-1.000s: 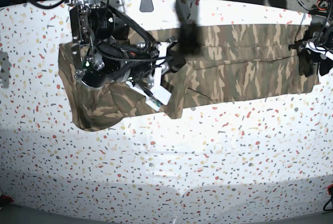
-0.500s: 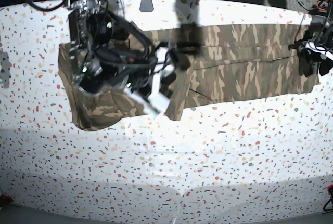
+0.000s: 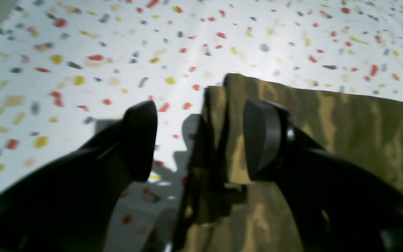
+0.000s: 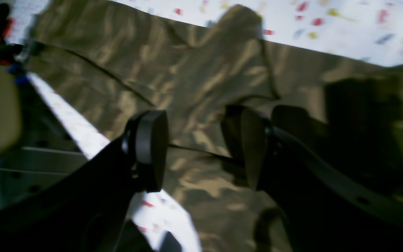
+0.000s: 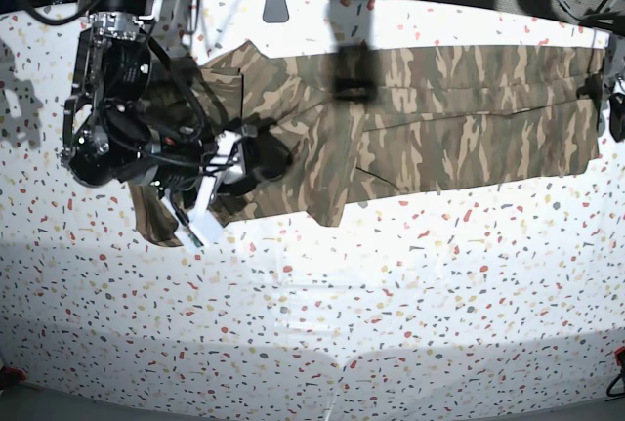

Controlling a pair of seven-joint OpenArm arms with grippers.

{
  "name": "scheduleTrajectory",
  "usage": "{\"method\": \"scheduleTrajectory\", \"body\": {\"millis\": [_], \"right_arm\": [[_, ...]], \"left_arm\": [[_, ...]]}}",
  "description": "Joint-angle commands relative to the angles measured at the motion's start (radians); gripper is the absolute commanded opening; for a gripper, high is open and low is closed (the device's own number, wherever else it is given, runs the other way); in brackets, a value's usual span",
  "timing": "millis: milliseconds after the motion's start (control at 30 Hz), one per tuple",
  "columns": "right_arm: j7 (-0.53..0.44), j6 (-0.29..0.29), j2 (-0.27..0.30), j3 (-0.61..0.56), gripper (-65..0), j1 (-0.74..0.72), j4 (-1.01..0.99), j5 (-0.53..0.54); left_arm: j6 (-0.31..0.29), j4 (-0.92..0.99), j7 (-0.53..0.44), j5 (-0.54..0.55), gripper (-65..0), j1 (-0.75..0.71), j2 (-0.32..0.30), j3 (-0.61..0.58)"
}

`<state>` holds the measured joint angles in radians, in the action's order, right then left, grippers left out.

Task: Fold the T-shirt properly
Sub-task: 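Fold the grasped sleeve end inward over the shirt with the right gripper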

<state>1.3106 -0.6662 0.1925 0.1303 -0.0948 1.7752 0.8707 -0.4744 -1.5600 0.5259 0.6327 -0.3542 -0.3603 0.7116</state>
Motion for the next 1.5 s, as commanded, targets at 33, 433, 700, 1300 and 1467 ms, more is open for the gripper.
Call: {"method": "scheduleTrajectory", "body": {"millis": [33,433,700,1300,1467], "right_arm": [[-0.018,-0.016,-0.002,-0.007,-31.4,0.008,0.020,0.065],[-0.031,-0.032,-0.001,-0.035,-31.4,0.076,0.020,0.109],[-0.032,-0.032,-0.001,-0.035,-31.4,0.076,0.020,0.109],[-0.031,-0.032,-0.001,-0.032,-31.4,0.076,0.020,0.106],[-0.031,-0.032,-0.001,-0.032,-31.4,0.076,0.020,0.106]], "left_arm": [[-0.005,-0.006,-0.011,0.048,-27.4,0.003,-0.022,0.007],[-0.083,0.249,-0.017,0.168,-27.4,0.008,-0.026,0.008],[-0.224,0.372,0.124,0.383,-27.5,0.031,-0.037,0.007],[-0.224,0.403,0.330,0.425,-30.2,0.108,-0.036,-0.009],[-0.224,0.403,0.324,0.447,-50.9,0.108,-0.037,-0.016]]}}
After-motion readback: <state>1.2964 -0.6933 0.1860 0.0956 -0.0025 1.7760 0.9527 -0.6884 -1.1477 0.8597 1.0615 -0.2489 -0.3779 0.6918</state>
